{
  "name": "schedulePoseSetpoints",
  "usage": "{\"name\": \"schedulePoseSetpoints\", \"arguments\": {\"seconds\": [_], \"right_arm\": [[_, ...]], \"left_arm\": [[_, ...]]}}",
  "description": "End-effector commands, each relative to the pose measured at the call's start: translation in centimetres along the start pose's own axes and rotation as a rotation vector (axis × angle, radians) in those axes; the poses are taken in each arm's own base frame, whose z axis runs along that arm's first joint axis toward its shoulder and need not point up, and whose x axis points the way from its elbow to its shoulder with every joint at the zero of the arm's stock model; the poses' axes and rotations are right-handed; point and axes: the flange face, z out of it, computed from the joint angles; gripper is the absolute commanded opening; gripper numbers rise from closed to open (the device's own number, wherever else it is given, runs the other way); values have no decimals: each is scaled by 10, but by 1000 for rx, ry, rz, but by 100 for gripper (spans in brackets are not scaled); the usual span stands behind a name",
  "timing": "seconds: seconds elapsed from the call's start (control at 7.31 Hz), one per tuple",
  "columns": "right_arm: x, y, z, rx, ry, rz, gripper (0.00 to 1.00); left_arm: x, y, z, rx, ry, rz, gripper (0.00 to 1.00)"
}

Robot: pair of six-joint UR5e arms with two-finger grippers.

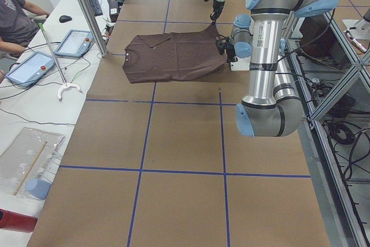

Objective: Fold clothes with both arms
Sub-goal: 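Grasp the hem corners and lift them toward the collar with both grippers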

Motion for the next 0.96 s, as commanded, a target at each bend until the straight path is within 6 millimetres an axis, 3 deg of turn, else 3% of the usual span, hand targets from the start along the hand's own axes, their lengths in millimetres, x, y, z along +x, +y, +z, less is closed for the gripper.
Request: {"name": "schedulePoseSetpoints", "arguments": {"seconds": [0.0,0.14,0.41,0.55,0.68,0.82], "right_arm": [[-87,-94,19,72,-26,-18,0],[-121,-150,31,83,-4,-39,0],[-188,-245,75,166,54,-28,0],[-207,-280,100,187,38,-28,0],[-226,-312,119,199,34,-11,0],[-246,-318,130,200,28,-15,0]], "left_arm": [[27,-130,18,182,-26,84,0],[41,-187,28,248,-62,123,0],[30,-292,76,349,-104,148,0],[22,-334,90,388,-106,151,0],[28,-368,90,418,-125,165,0],[29,-385,89,432,-141,165,0]]}}
